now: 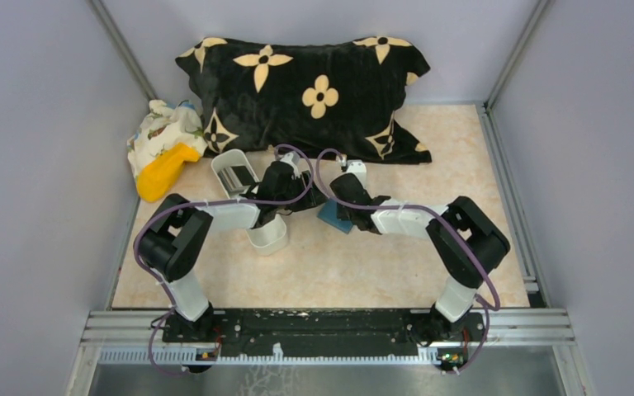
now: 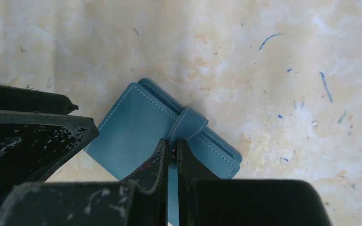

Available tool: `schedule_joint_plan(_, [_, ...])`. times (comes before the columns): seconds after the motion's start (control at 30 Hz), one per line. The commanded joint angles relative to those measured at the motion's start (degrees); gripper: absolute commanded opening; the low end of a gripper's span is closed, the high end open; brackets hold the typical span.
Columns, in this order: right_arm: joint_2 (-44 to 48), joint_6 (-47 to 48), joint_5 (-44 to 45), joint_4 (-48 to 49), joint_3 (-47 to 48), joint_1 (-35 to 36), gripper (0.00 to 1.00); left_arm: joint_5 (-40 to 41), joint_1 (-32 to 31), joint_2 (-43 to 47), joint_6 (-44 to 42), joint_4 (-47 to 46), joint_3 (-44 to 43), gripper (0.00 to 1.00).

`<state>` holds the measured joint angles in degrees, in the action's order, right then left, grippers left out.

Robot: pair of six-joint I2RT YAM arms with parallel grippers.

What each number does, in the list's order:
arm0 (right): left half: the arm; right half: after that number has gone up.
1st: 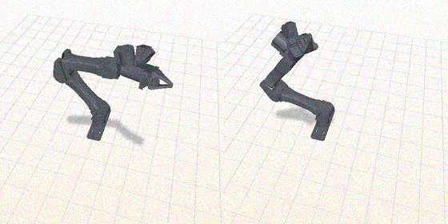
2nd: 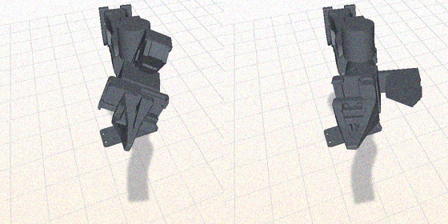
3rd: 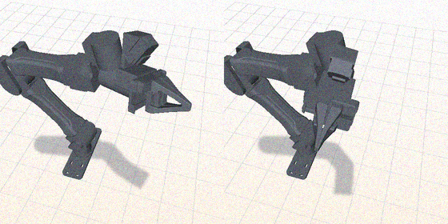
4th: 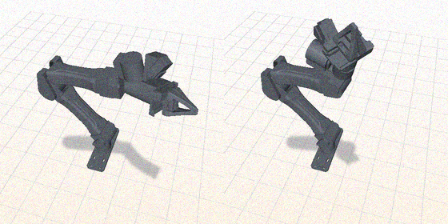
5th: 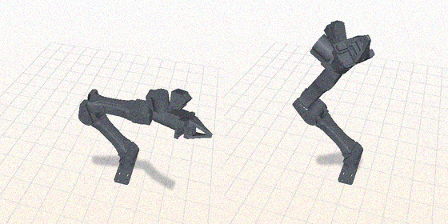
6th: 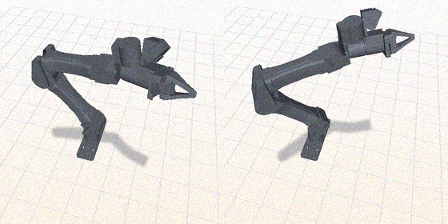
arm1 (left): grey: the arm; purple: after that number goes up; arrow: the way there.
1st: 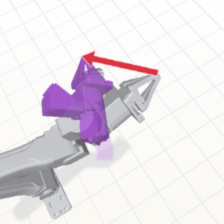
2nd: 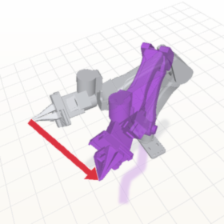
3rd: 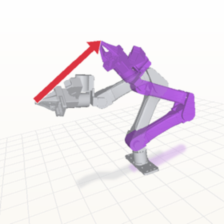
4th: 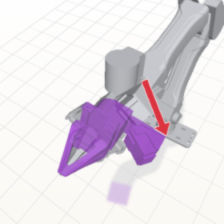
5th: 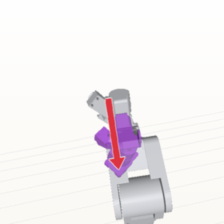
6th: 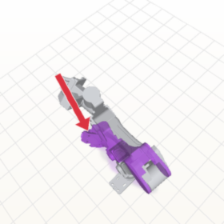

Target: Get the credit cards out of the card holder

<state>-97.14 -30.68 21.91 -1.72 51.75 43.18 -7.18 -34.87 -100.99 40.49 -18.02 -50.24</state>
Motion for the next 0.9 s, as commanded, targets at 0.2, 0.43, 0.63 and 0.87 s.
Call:
schedule_joint_plan(0.2, [7.56, -2.06, -14.19, -0.20, -2.77, -5.61, 0.00, -2.09, 0.33, 1.85, -0.50, -2.54, 0.58, 0.58])
schedule_joint_plan(0.43, [12.95, -5.69, -25.40, 6.73, -8.72, -12.65, 0.00, -2.28, 0.35, 1.81, -0.70, -2.70, 0.64, 0.59])
schedule_joint_plan(0.63, [18.25, -3.93, -31.89, 8.16, -8.24, -17.16, 0.00, -2.75, 0.32, 1.80, -0.75, -2.90, 0.53, 0.59])
schedule_joint_plan(0.87, [22.19, -1.42, -34.45, 5.06, -3.64, -17.09, 0.00, -2.22, 0.39, 3.17, -1.20, -2.72, 0.99, 0.59])
